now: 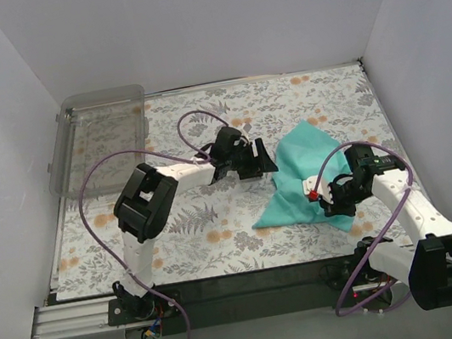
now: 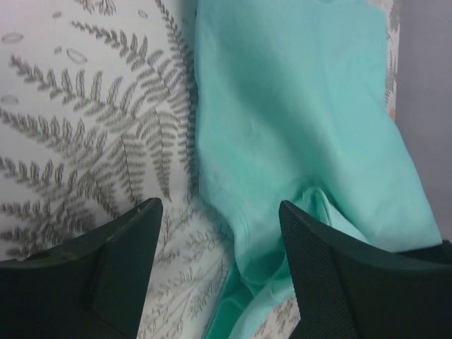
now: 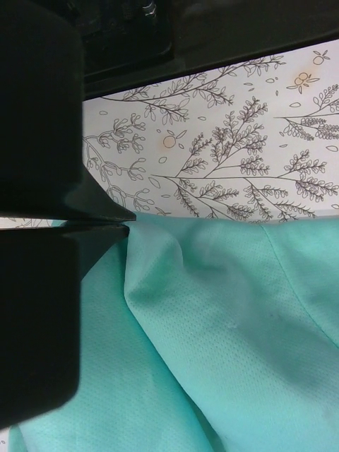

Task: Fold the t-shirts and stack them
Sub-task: Flatten the tshirt out

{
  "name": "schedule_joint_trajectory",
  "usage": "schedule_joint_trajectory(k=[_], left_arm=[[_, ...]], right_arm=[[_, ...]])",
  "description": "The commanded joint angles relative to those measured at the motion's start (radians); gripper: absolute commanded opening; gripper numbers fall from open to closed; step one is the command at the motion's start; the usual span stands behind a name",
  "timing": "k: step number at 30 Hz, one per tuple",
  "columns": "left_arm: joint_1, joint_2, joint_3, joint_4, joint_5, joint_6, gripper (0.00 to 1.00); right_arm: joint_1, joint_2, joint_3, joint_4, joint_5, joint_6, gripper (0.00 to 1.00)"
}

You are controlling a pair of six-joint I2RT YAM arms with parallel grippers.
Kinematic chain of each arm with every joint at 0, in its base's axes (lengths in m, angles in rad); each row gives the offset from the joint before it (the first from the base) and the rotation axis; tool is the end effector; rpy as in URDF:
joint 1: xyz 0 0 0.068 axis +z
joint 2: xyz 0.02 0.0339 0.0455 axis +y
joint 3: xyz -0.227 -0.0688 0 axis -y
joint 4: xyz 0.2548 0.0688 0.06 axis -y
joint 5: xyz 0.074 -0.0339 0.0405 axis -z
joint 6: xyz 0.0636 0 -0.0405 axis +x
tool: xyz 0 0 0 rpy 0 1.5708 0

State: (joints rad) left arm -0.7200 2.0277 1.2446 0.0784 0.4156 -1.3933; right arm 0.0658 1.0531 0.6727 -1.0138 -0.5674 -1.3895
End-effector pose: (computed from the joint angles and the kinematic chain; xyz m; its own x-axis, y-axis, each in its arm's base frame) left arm 0.3167 -0.3119 0.0944 -0.9074 -0.4020 0.1229 -0.3320 0.5061 -0.7960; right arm 0.1863 0.0465 0.1462 -0.0299 -0.8333 -0.5521 -0.9932 0.0869 -0.0774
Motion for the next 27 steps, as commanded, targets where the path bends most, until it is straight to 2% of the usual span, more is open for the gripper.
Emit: schedule_joint_trajectory(k=[1,4,8,10,12,14,15,17,20,21,23,24,27], left_arm=[[-0.019,0.071,0.125,-0.074,-0.089,-0.006,0.62],[-0.033,0.141,0.205,-0.176,-0.109,0.011,0.59],[-0.048,0.167,0.239,-0.207,-0.124,0.025,0.57],[-0.052,0.178,0.249,-0.210,-0.103,0.027,0.48],[-0.058,0.189,0.262,-0.212,-0.086,0.030,0.35],[-0.065,0.200,0.280,-0.226,-0.074,0.042,0.24],[-0.068,0.200,0.282,-0.229,-0.069,0.045,0.12],[-0.068,0.186,0.276,-0.232,-0.077,0.066,0.00],[-0.068,0.120,0.260,-0.236,-0.170,0.115,0.00],[-0.067,0.099,0.253,-0.244,-0.208,0.160,0.00],[-0.062,0.021,0.243,-0.252,-0.268,0.223,0.00],[-0.061,-0.007,0.228,-0.252,-0.323,0.281,0.00],[-0.050,-0.120,0.187,-0.244,-0.388,0.399,0.00]], right_arm=[[0.000,-0.022,0.008,-0.037,-0.032,-0.028,0.03],[-0.001,-0.038,0.013,-0.017,-0.049,0.003,0.04],[0.000,-0.045,0.021,0.006,-0.069,0.033,0.04],[-0.003,-0.048,0.027,0.021,-0.080,0.052,0.05],[-0.003,-0.050,0.036,0.037,-0.089,0.067,0.07],[-0.009,-0.051,0.062,0.049,-0.103,0.113,0.14],[-0.015,-0.050,0.073,0.066,-0.106,0.138,0.18],[-0.044,-0.056,0.122,0.084,-0.114,0.206,0.32],[-0.130,-0.061,0.210,0.122,-0.135,0.263,0.48],[-0.155,-0.062,0.229,0.168,-0.141,0.326,0.58],[-0.220,-0.053,0.273,0.223,-0.140,0.409,0.62],[-0.236,-0.048,0.278,0.315,-0.123,0.540,0.65],[-0.247,-0.005,0.271,0.476,-0.121,0.772,0.65]])
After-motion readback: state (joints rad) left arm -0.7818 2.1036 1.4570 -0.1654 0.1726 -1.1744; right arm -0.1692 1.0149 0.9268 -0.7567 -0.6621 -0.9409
